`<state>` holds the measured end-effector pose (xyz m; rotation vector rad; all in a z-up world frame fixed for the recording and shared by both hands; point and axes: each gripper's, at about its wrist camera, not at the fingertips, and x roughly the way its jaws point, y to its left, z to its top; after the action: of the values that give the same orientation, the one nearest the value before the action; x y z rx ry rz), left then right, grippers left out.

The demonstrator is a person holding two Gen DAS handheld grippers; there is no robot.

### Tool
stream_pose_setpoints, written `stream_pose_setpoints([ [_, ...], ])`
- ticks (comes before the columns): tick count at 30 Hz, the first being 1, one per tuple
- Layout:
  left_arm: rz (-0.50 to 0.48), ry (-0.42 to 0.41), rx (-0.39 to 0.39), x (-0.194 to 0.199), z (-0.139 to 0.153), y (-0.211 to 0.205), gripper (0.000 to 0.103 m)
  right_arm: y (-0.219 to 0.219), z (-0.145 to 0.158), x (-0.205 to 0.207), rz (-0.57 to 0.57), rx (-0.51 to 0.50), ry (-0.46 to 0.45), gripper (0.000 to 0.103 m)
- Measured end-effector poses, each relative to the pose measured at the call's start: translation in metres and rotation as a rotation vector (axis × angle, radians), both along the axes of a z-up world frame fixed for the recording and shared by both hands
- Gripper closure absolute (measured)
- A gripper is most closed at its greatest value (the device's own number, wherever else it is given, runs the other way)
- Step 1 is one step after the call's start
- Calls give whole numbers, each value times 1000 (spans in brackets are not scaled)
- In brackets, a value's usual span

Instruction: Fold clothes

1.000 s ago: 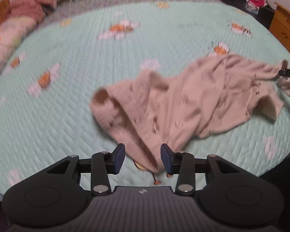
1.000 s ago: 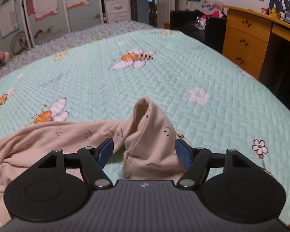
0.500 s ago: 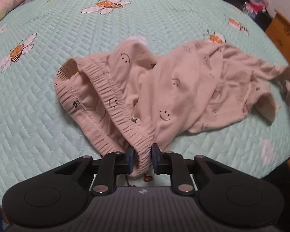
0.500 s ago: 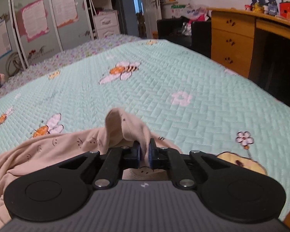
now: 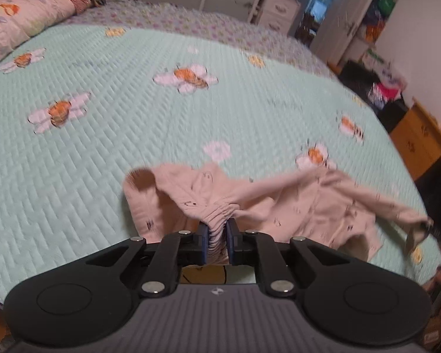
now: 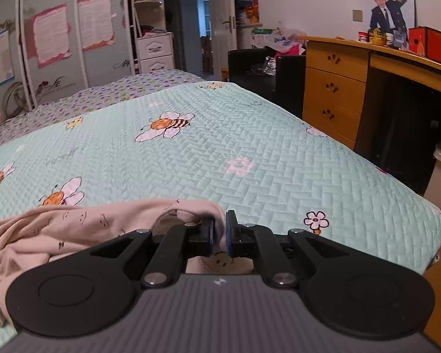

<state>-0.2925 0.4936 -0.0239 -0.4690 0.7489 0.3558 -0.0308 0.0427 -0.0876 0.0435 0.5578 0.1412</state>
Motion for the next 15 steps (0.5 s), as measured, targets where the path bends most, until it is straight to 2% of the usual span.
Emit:
stream_pose_setpoints([
  [7,17,5,14,6,12,8,91,-14,15,-6,-19,58,-25,94],
  [9,33,-18,18,8,24,15,91,-16,29,-6,-18,69,-63,94],
  [12,53,-88,60,12,58,24,91,-15,60,-10,4,70,-151,94],
  [15,62,-85,120,32,90,33,91,-16,90,-11,29,71,-218,94],
])
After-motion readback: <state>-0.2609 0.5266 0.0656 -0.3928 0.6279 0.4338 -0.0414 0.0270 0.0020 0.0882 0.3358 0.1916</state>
